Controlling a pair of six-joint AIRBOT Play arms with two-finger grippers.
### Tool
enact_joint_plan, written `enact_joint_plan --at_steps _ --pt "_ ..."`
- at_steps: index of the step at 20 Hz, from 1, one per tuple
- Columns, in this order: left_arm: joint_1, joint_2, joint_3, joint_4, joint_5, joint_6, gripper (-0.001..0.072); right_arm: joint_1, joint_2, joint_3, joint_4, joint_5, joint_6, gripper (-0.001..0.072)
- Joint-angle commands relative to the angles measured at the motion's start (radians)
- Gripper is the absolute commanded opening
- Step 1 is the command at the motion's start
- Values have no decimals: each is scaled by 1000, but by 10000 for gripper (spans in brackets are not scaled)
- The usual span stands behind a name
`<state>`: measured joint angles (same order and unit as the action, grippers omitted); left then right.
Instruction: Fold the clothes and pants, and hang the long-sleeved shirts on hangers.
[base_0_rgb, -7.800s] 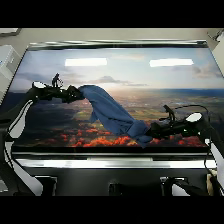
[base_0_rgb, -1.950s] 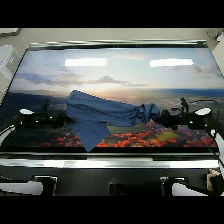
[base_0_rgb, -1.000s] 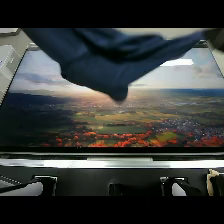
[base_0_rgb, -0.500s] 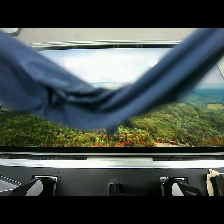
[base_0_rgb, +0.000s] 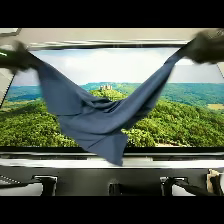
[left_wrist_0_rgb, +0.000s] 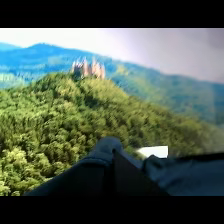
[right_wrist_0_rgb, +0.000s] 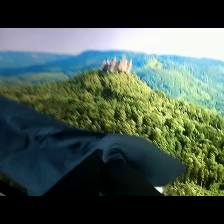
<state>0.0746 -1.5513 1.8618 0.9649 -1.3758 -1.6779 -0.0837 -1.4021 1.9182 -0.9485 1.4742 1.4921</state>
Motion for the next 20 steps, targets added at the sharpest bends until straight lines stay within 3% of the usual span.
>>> enact_joint_plan --at_steps 1,4,8,9,10,11,12,16,20 --pt "-109 -315 -30 74 50 40 15 167 -286 1 -287 -47 -37 34" --pt "-117 -452 -30 47 103 40 15 183 -450 1 -367 -170 33 34" --pt "-85 -467 -25 48 169 40 48 129 -500 1 -369 -233 120 34" --pt "-68 -466 -8 48 154 38 170 117 -498 1 -367 -228 120 34" --pt "-47 -466 23 48 116 36 400 111 -497 1 -368 -214 120 34" --pt "-25 -463 58 48 64 36 580 105 -497 1 -369 -196 119 34" --pt "-1 -454 95 48 -5 36 663 104 -497 1 -369 -178 119 34" --pt "68 -325 105 114 -214 7 660 104 -497 1 -328 -132 116 34" --pt "33 -88 -177 135 -211 -17 657 106 -488 1 -267 -122 99 34"
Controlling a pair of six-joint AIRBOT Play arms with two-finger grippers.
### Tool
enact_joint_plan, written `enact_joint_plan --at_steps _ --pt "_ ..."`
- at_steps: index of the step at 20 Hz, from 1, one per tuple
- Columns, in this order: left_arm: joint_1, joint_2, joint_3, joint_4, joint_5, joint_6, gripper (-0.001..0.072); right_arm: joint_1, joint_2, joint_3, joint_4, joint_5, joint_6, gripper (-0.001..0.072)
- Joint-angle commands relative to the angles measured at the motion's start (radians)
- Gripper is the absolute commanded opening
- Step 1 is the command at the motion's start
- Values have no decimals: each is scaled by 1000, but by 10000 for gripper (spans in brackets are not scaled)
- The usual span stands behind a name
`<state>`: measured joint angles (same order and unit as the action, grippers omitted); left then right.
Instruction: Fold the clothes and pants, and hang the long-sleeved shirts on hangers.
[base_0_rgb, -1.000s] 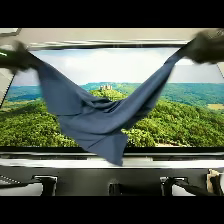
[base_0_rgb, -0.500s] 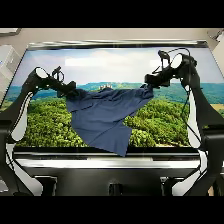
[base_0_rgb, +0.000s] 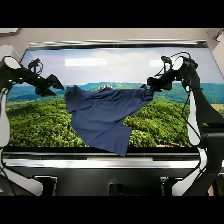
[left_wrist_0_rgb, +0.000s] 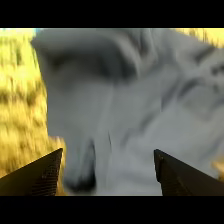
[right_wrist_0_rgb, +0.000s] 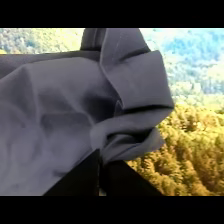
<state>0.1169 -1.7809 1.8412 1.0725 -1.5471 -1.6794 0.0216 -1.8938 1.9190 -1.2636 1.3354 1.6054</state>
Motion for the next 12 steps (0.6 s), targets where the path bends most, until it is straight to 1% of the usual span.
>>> enact_joint_plan --at_steps 1,2,3,4,5,6,7,8,9,10,12 --pt "-26 220 -288 22 -2 -16 650 0 5 0 61 24 -21 34" --pt "-40 317 -452 -4 66 -23 650 0 8 0 69 31 -24 34" --pt "-45 413 -615 -62 150 -27 648 0 11 0 75 35 -25 34" --pt "-44 522 -797 -155 253 -27 584 0 15 0 77 38 -26 34" --pt "-43 621 -961 -252 346 -18 562 0 18 0 78 42 -28 34" --pt "-44 720 -1123 -365 438 13 532 0 21 0 78 47 -31 34" --pt "-51 807 -1264 -472 508 54 532 0 24 0 78 54 -32 34" --pt "-61 874 -1369 -538 549 74 533 0 27 0 78 64 -37 34" --pt "-76 924 -1452 -573 574 76 534 0 31 0 78 74 -48 34" --pt "-95 964 -1514 -592 592 76 535 0 34 0 77 82 -53 34" --pt "-137 986 -1567 -591 612 93 535 0 40 1 76 94 -54 34"
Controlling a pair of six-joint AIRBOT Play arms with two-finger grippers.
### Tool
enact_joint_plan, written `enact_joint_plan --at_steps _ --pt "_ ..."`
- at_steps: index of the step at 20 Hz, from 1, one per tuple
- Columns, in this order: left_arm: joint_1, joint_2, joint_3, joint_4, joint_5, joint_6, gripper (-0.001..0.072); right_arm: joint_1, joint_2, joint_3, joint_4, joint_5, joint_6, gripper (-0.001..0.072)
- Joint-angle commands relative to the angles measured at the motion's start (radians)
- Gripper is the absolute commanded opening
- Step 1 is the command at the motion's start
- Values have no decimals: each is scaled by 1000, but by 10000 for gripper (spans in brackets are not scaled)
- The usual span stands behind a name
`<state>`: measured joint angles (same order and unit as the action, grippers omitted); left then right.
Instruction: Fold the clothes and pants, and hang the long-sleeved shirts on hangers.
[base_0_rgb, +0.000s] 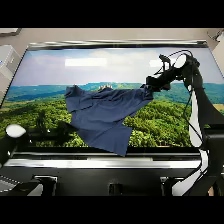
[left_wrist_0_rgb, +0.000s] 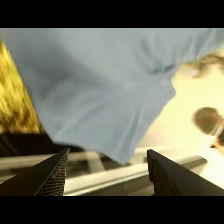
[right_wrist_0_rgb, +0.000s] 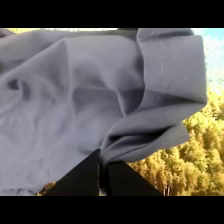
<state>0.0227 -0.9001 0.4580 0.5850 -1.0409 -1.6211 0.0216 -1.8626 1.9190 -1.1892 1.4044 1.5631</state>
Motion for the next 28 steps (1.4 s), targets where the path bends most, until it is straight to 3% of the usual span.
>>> enact_joint_plan --at_steps 1,8,15,23,25,28 --pt "-70 97 -199 -103 120 35 535 0 11 1 2 29 -11 34" --pt "-207 -9 -206 -126 261 41 565 0 30 1 2 30 -11 34" --pt "-209 -84 -205 -337 325 202 565 0 40 1 0 28 -11 34" --pt "-325 -160 -204 -357 362 204 555 0 40 1 0 28 -12 34" --pt "-344 -162 -204 -391 417 204 495 0 40 1 0 31 -12 34" --pt "-349 -173 -203 -402 468 205 495 0 40 1 0 30 -11 34"
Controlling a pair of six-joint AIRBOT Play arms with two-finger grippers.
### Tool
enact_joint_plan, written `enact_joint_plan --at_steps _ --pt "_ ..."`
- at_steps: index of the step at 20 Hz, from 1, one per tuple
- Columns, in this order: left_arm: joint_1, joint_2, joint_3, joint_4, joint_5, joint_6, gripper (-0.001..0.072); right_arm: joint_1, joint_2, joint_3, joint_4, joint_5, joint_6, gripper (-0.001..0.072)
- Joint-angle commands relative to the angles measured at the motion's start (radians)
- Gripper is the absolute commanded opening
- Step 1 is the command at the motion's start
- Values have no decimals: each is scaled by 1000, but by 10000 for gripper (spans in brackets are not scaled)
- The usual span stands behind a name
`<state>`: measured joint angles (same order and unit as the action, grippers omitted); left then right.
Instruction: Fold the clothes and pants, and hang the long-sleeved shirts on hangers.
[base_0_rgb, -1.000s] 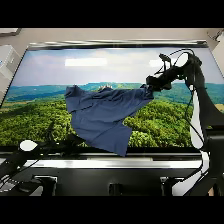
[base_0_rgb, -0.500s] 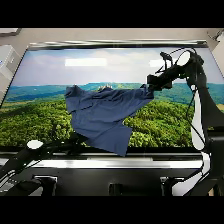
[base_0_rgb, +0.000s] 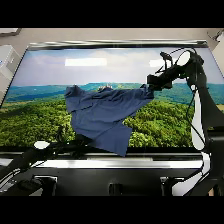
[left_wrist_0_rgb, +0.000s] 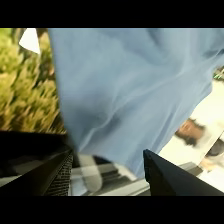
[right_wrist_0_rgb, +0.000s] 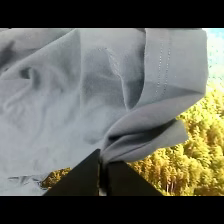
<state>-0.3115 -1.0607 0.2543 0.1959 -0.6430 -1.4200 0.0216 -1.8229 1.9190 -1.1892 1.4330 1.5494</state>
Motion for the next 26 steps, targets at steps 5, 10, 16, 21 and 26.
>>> enact_joint_plan --at_steps 5,10,16,21,26 --pt "-14 -16 1 -13 113 8 365 0 14 1 0 0 -2 34" --pt "-14 -15 68 -13 86 62 17 0 49 1 0 -20 -21 34" --pt "53 -15 404 -5 51 113 15 0 128 1 35 -34 -44 33" --pt "359 -16 918 100 -85 98 14 0 315 2 8 -248 -46 33" --pt "636 -25 1492 294 -408 -14 14 0 568 3 -2 -459 -66 33"
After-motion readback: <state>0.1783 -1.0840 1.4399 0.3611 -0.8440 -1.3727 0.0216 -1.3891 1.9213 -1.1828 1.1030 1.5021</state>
